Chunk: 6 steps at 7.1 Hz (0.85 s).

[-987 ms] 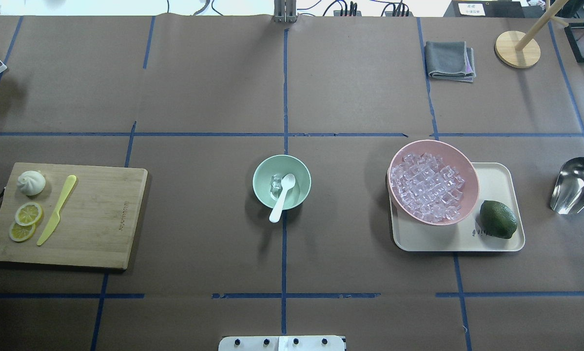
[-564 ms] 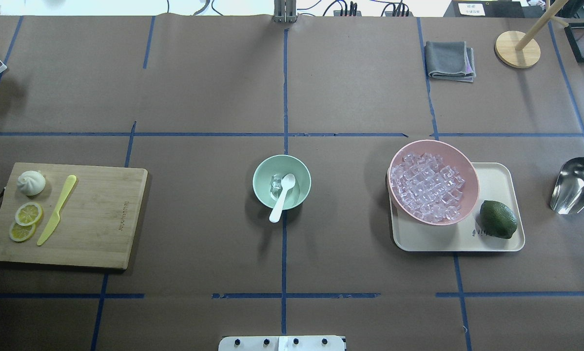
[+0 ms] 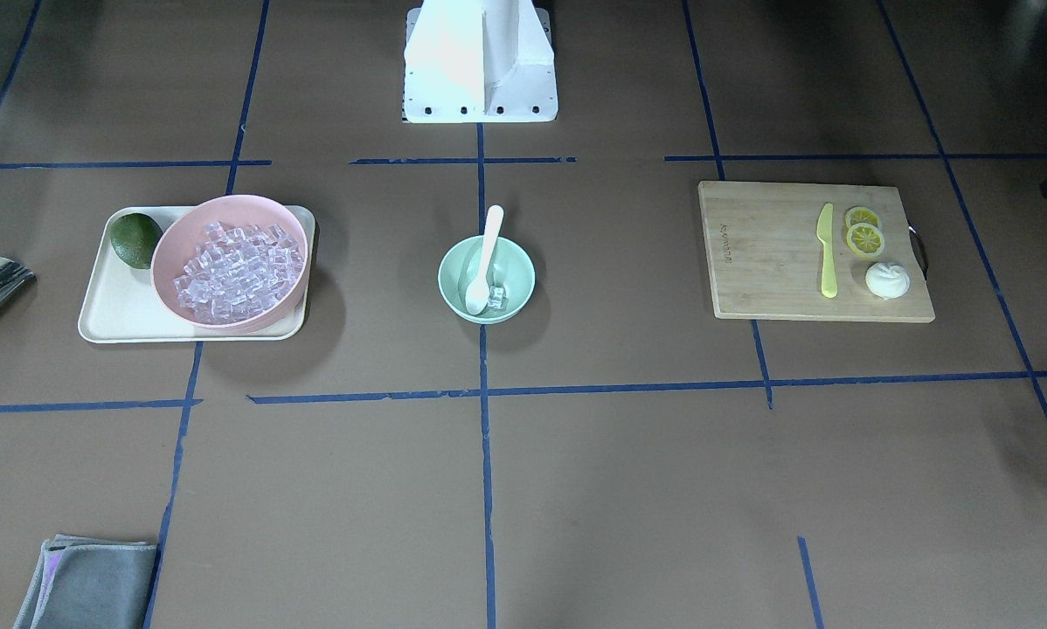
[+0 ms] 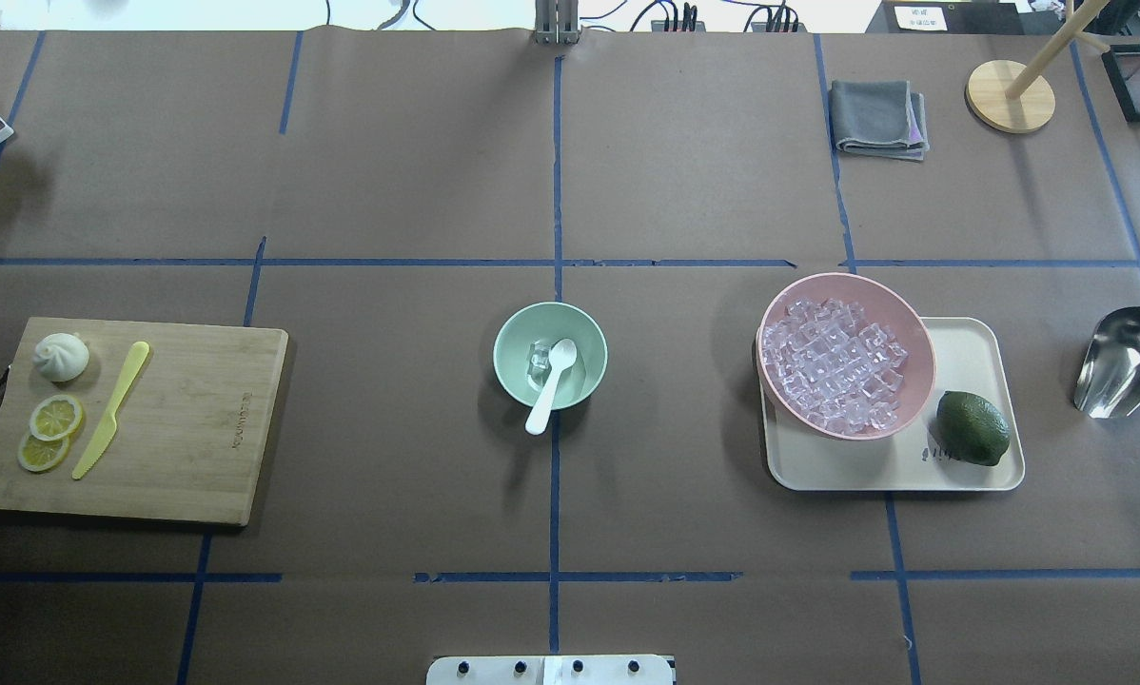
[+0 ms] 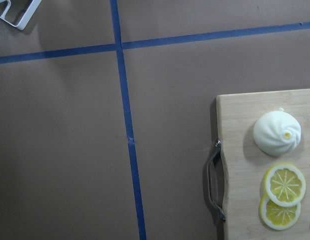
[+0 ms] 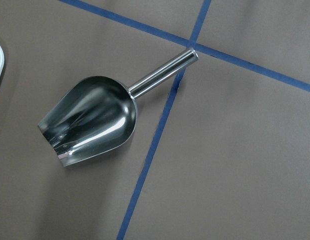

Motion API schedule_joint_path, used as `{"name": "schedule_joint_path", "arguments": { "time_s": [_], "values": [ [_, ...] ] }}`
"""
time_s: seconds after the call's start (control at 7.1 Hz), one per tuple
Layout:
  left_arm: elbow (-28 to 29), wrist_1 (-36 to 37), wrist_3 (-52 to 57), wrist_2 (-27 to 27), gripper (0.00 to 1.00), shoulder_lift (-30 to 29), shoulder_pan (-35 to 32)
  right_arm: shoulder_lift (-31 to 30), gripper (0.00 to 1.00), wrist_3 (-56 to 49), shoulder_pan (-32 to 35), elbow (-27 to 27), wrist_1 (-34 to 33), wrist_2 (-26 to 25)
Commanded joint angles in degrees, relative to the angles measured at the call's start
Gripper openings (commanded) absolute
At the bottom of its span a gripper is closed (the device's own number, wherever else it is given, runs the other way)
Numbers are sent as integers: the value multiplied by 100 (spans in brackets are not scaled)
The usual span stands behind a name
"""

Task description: Put spoon and ice into bowl

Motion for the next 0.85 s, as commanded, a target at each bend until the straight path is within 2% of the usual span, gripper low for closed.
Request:
{"name": "schedule_joint_path", "arguments": {
  "time_s": [0.0, 0.7],
  "values": [
    [35, -25, -363, -12, 99, -184, 0, 10, 99, 3, 2, -69, 2, 2],
    [-27, 1, -398, -21, 99, -175, 9, 11, 99, 73, 2, -52, 2, 46]
  ]
}}
